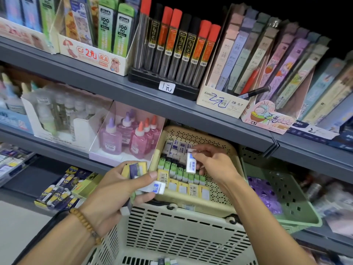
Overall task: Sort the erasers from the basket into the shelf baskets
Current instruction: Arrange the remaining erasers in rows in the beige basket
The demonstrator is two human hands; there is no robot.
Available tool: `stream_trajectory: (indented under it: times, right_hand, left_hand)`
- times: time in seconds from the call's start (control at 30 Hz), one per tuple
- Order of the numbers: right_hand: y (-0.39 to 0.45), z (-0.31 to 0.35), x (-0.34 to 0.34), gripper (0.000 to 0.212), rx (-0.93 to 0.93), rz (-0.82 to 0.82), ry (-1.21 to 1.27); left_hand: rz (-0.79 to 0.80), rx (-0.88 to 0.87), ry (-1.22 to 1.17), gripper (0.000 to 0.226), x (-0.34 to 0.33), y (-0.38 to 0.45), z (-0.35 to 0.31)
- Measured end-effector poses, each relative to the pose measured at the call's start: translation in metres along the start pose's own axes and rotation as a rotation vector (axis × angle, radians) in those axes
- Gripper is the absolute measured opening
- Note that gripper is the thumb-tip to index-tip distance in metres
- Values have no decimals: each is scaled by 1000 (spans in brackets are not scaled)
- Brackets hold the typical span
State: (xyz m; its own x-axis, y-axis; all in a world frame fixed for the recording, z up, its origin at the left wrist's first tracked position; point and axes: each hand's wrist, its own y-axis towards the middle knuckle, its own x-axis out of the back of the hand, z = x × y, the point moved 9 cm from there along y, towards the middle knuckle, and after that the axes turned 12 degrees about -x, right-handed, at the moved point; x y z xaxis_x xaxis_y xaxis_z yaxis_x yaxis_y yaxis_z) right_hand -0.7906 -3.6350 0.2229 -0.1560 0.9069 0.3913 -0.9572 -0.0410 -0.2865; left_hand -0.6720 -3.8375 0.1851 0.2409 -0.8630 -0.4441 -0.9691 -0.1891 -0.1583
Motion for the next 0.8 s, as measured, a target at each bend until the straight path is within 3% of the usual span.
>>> stream_trajectory:
  times: [0.2,0.33,0.4,0.6,0.73,0.8]
  right_hand:
    - [48,-34,16,8,-141,-118,142]
    - [79,-27,28,15,-142,-274,19]
    - [93,-27,37,20,-135,-316,5]
    - [105,-35,26,20,-165,-232,-212]
    - [79,-26,29,22,-128,-282,-120]
    - [51,-11,16,17,-64,-188,-38]
  left_hand:
    - [-20,9,-178,50,-2,7,-2]
    - [-22,41,-250,30,-2,10,0]
    - [-6,42,-252,33,-3,11,2]
    - [22,0,-250,53,-10,9,-2]
    - [22,7,-284,52,-13,9,1]
    - [22,5,-298,48,-15,8,2]
